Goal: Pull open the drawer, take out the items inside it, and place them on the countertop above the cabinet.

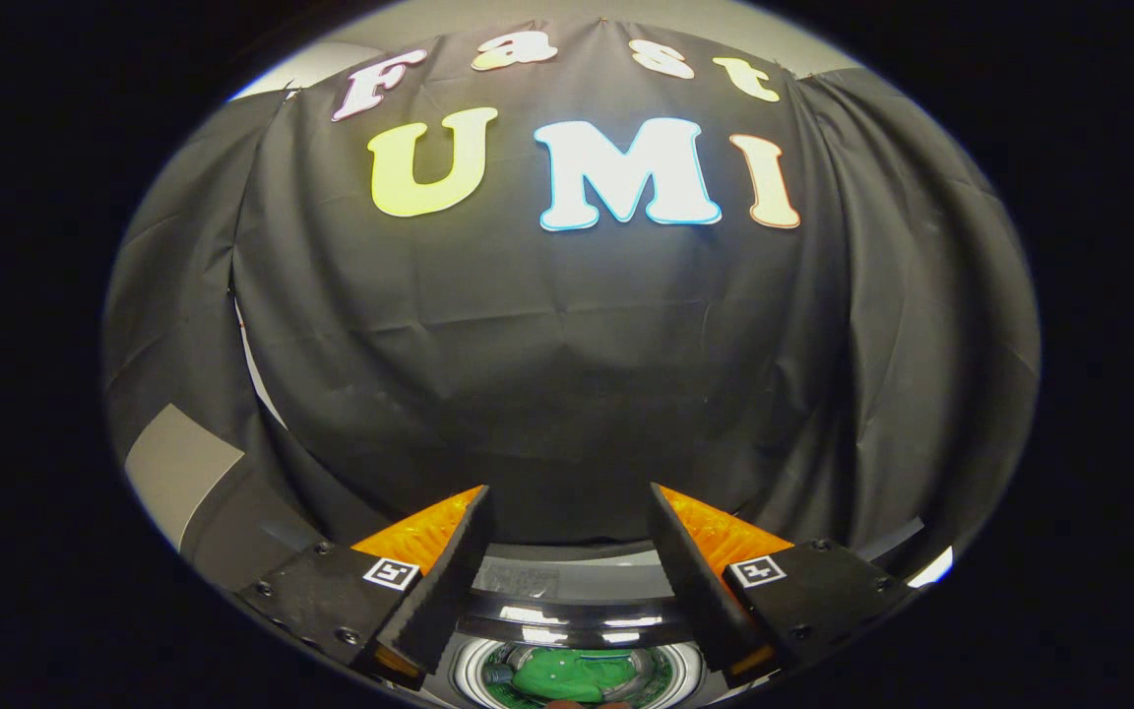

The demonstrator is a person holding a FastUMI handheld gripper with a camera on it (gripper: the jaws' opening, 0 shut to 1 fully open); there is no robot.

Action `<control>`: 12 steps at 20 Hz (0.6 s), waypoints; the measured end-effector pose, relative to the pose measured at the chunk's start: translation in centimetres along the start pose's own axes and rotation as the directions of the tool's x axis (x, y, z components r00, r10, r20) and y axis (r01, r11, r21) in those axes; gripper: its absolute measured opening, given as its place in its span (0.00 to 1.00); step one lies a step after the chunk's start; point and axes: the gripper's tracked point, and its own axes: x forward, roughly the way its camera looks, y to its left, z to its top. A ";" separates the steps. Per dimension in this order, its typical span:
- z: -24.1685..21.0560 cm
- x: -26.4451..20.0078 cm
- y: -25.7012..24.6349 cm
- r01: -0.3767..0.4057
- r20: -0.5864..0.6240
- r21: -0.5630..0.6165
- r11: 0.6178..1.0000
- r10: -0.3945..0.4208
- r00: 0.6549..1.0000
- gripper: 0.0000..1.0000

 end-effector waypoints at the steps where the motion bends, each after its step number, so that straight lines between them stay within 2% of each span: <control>1: -0.2 -0.3 0.0 0.001 0.006 0.001 1.000 -0.001 1.000 0.98; 12: -2.8 -4.2 0.5 0.005 0.082 -0.008 1.000 -0.004 0.997 0.98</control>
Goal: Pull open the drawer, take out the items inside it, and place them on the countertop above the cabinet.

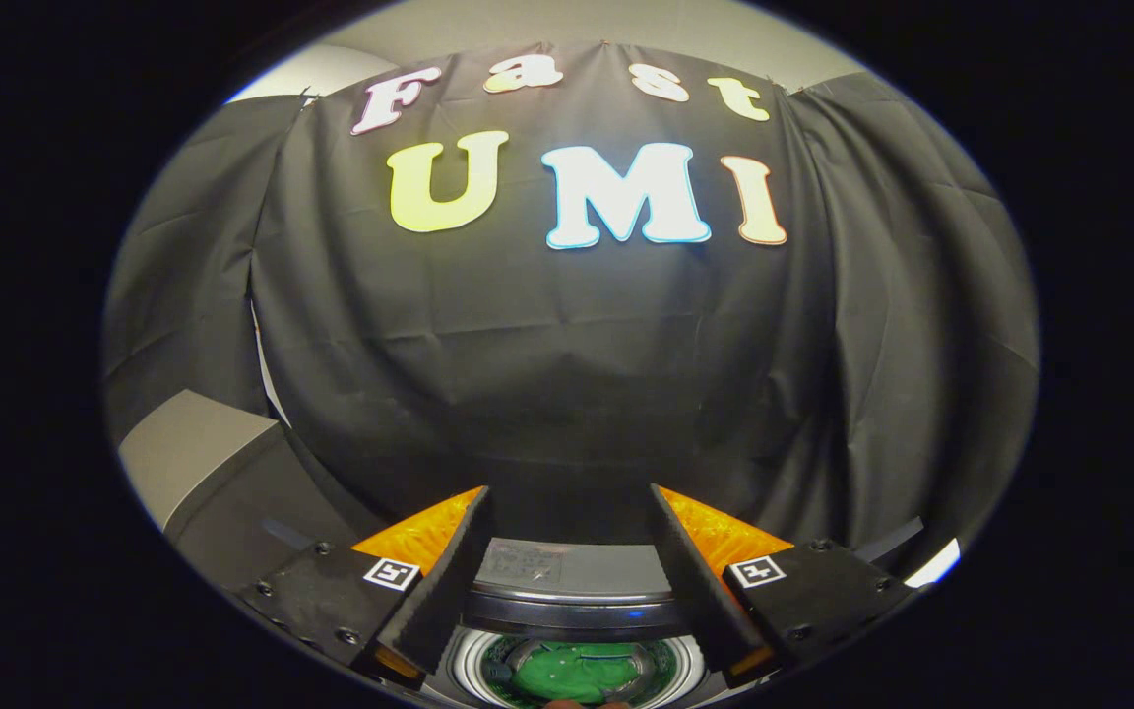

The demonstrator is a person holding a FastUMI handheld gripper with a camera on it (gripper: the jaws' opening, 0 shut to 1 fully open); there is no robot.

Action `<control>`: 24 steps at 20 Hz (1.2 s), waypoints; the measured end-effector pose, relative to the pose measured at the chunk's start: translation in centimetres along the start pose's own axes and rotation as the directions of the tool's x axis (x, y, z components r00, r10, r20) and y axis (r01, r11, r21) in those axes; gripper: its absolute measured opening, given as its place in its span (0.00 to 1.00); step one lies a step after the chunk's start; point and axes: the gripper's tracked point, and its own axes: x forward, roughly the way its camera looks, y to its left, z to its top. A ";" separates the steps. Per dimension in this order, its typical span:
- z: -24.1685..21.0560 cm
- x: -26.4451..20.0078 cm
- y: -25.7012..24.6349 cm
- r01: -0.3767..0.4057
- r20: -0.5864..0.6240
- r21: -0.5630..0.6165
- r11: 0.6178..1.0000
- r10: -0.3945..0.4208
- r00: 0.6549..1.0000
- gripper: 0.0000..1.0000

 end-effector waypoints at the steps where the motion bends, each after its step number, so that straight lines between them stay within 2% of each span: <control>1: -0.3 -0.3 0.1 0.000 0.005 0.000 1.000 0.000 1.000 0.98; 10: -3.8 -3.3 1.0 -0.018 0.029 -0.005 1.000 0.019 0.999 0.98; 14: -8.5 -4.3 2.0 -0.062 -0.024 0.042 0.997 0.063 0.998 0.98; 18: -12.0 -5.3 1.8 -0.058 -0.044 0.044 0.997 0.060 0.997 0.98; 24: -14.3 -5.8 0.4 -0.031 -0.068 0.070 0.997 0.036 0.997 0.98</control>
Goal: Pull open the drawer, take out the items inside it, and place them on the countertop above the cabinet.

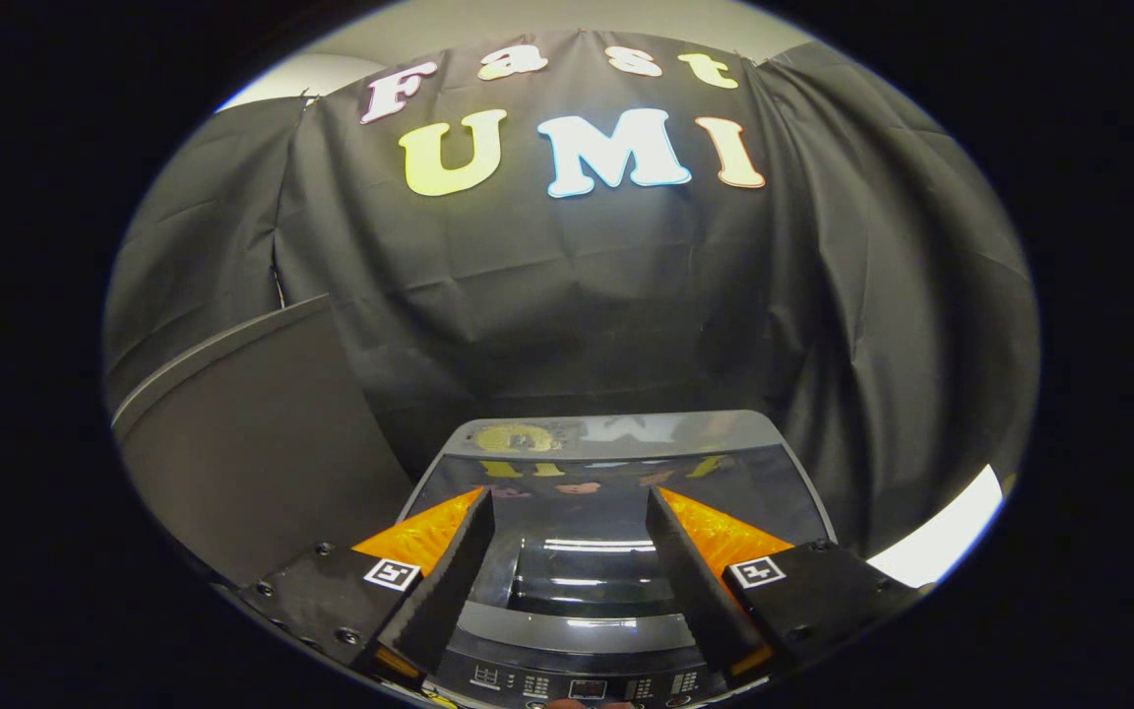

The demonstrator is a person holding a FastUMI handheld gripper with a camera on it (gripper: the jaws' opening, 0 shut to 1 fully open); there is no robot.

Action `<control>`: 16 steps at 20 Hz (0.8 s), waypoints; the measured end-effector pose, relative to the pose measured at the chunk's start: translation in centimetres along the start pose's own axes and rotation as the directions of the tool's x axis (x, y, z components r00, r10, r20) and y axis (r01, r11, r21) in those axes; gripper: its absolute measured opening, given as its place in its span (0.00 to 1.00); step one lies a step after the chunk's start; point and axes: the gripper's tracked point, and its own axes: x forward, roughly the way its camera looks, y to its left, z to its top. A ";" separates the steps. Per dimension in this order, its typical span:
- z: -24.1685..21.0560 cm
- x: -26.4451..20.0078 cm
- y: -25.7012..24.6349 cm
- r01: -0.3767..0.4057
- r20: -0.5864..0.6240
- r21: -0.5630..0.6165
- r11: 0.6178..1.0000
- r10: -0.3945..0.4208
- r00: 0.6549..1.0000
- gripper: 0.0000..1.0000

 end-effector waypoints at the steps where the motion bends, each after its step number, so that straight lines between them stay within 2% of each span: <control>1: -0.3 -0.2 -0.2 0.006 0.000 0.001 1.000 -0.006 1.000 0.98; 9: 0.4 -1.3 -1.4 0.037 0.033 -0.020 0.999 -0.036 0.999 0.98; 16: 4.6 -4.4 -0.6 0.063 0.144 -0.077 0.995 -0.051 0.988 0.98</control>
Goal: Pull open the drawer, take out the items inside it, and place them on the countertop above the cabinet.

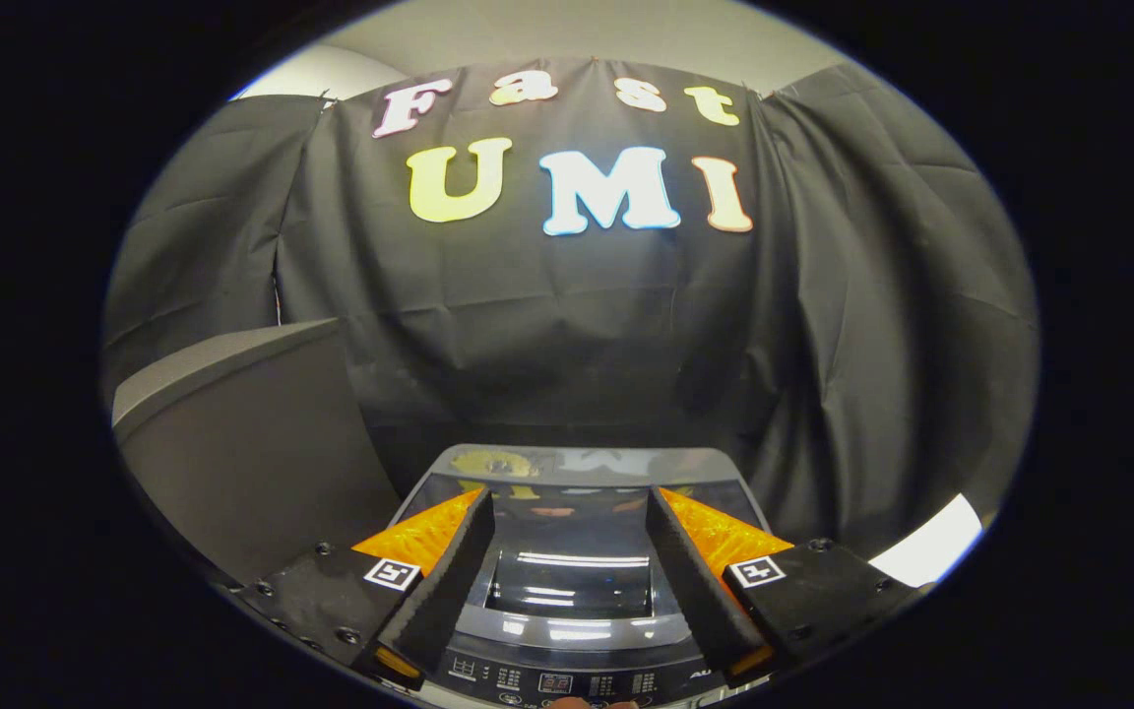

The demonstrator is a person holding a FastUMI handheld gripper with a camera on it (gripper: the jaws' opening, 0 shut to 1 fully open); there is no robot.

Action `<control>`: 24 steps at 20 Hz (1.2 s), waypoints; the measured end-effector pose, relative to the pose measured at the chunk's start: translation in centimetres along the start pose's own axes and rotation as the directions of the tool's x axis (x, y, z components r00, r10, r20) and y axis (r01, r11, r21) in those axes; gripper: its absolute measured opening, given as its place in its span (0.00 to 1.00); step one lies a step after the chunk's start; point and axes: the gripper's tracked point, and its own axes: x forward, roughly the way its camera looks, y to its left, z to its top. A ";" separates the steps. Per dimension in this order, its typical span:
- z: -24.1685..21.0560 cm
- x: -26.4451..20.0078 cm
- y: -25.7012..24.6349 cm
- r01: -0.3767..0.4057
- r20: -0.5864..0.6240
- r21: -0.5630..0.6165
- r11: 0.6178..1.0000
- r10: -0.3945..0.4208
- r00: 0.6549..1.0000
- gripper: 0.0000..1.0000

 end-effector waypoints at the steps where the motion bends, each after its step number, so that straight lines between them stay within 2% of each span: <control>1: 1.1 -0.6 0.0 0.009 0.023 -0.012 1.000 -0.008 1.000 0.98; 5: 5.0 -4.0 1.1 0.015 0.105 -0.029 0.999 -0.012 0.994 0.98; 11: 8.0 -10.0 3.1 0.001 0.183 -0.034 0.999 0.005 0.983 0.98; 17: 8.7 -15.0 4.2 -0.032 0.229 -0.020 0.999 0.035 0.973 0.98; 24: 7.0 -19.4 4.1 -0.043 0.242 -0.034 0.998 0.050 0.969 0.98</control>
